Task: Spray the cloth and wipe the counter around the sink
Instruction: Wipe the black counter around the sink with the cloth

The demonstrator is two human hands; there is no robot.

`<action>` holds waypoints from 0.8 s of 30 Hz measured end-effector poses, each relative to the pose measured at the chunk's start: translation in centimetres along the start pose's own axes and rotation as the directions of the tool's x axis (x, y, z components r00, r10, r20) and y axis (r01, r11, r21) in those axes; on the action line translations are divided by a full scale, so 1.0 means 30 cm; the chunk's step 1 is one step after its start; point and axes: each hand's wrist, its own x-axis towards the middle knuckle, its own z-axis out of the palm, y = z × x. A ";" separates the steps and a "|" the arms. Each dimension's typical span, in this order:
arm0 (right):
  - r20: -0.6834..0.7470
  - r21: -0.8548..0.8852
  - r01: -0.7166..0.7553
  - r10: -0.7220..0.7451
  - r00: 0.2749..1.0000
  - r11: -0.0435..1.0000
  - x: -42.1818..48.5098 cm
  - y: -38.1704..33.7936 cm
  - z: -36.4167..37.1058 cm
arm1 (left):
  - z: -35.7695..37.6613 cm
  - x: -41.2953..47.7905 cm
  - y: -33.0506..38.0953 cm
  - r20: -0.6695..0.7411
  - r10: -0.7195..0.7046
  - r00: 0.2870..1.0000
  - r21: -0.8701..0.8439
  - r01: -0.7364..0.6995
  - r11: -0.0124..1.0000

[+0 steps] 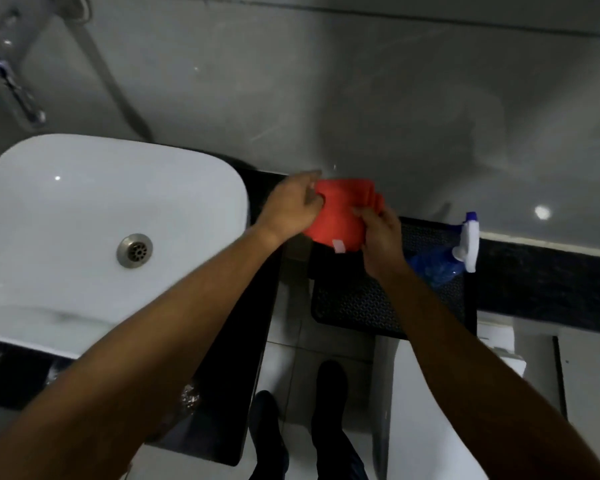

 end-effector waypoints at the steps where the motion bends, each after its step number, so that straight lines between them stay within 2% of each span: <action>1: 0.037 -0.115 0.113 -0.109 0.993 0.987 0.011 -0.008 0.038 | -0.058 0.007 -0.001 -0.094 0.151 0.984 0.156 -0.136 0.978; 2: 0.102 -0.231 0.235 -0.217 0.971 0.944 0.020 -0.005 0.077 | -0.116 0.013 -0.011 -0.171 0.281 0.944 0.294 -0.223 0.930; 3: 0.194 -0.344 0.365 -0.315 0.929 0.865 0.026 0.004 0.112 | -0.167 0.022 -0.029 -0.233 0.369 0.900 0.412 -0.252 0.875; 4: 0.323 -0.456 0.501 -0.388 0.863 0.735 0.030 0.021 0.143 | -0.212 0.029 -0.053 -0.286 0.403 0.869 0.500 -0.224 0.837; 5: 0.481 -0.541 0.628 -0.406 0.777 0.560 0.039 0.050 0.166 | -0.251 0.032 -0.085 -0.333 0.379 0.863 0.553 -0.147 0.820; 6: 0.643 -0.579 0.724 -0.336 0.688 0.374 0.048 0.084 0.177 | -0.274 0.030 -0.113 -0.360 0.308 0.881 0.575 -0.050 0.817; 7: 0.761 -0.590 0.779 -0.175 0.625 0.213 0.047 0.120 0.187 | -0.289 0.026 -0.146 -0.360 0.211 0.909 0.582 0.042 0.812; 8: 0.808 -0.585 0.805 -0.017 0.589 0.096 0.037 0.155 0.194 | -0.295 0.023 -0.178 -0.328 0.117 0.938 0.583 0.103 0.806; 9: 0.818 -0.574 0.819 0.055 0.573 0.015 0.023 0.186 0.191 | -0.291 0.020 -0.205 -0.275 0.044 0.960 0.579 0.129 0.805; 11: 0.837 -0.547 0.829 -0.039 0.547 -0.113 0.019 0.226 0.184 | -0.279 0.022 -0.254 -0.188 -0.040 0.981 0.571 0.142 0.809; 13: 0.848 -0.529 0.808 -0.129 0.514 -0.260 0.038 0.236 0.191 | -0.258 0.029 -0.285 -0.187 -0.066 0.980 0.576 0.164 0.801; 14: 0.853 -0.516 0.794 -0.107 0.511 -0.323 0.051 0.239 0.196 | -0.249 0.034 -0.289 -0.200 -0.069 0.977 0.579 0.174 0.797; 17: 0.833 -0.507 0.800 0.054 0.550 -0.322 0.093 0.257 0.219 | -0.229 0.038 -0.283 -0.234 -0.065 0.970 0.591 0.195 0.783; 21: 0.828 -0.460 0.815 0.160 0.537 -0.352 0.173 0.268 0.292 | -0.226 0.037 -0.280 -0.247 -0.057 0.967 0.599 0.198 0.775; 24: 0.786 -0.518 0.804 0.210 0.582 -0.292 0.262 0.272 0.422 | -0.225 0.031 -0.276 -0.252 -0.059 0.966 0.608 0.206 0.767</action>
